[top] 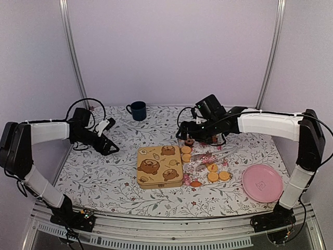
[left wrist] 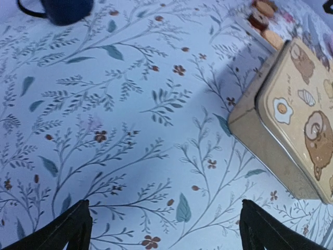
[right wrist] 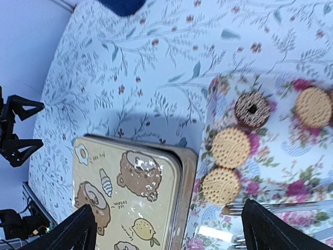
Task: Pack the cookies
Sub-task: Adjust the box lid on the packing box, then reset both arms
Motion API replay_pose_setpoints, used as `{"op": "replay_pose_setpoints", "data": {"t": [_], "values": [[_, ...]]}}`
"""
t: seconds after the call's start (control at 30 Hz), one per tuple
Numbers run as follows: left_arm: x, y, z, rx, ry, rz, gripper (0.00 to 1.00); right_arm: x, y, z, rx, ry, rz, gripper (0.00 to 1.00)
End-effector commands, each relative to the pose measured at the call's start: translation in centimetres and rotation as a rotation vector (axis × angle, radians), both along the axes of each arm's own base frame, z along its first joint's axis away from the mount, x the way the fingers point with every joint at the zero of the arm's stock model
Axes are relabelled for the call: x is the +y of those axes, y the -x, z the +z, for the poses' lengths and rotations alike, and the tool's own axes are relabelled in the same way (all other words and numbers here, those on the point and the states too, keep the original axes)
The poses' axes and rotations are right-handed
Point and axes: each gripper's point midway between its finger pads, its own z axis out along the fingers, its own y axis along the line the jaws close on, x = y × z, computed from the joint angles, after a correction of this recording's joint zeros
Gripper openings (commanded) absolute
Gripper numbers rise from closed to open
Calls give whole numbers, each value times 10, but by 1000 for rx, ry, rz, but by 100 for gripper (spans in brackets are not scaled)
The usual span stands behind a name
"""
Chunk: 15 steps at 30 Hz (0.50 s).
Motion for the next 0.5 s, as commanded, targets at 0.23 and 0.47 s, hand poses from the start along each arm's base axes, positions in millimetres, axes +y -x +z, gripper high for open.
{"op": "replay_pose_setpoints", "data": {"t": [0.23,0.47], "values": [[120,-57,57,-478,202,515,99,-197,-36,47,-249,189,-439,99],[123,-40,72,-708,267,529,99,-297,-33,61,-529,261,-673,99]]}}
